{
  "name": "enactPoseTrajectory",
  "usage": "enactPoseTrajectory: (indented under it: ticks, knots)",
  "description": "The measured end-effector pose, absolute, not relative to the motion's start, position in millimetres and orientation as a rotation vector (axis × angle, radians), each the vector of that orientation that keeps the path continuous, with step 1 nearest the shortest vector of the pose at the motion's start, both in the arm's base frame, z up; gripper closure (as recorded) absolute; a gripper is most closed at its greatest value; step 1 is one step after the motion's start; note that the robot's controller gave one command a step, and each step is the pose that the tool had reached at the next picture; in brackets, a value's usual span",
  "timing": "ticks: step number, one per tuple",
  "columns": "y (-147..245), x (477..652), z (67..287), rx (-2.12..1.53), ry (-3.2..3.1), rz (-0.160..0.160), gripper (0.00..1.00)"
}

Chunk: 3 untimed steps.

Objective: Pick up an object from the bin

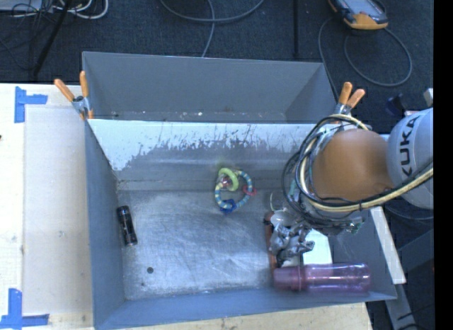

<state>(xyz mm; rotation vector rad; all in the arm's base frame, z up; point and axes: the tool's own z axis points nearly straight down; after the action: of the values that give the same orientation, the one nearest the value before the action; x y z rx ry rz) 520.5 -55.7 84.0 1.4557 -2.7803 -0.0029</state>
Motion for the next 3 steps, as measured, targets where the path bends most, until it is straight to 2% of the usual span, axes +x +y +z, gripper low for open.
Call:
enactPoseTrajectory:
  ticks: [1,2,3]
  knots:
    - [-56,520.5,84,1.454,-2.781,-0.003,1.00]
    - [-53,596.8,155,2.091,-2.346,-0.006,1.00]
    - [-53,596.7,155,2.089,-2.347,-0.007,1.00]
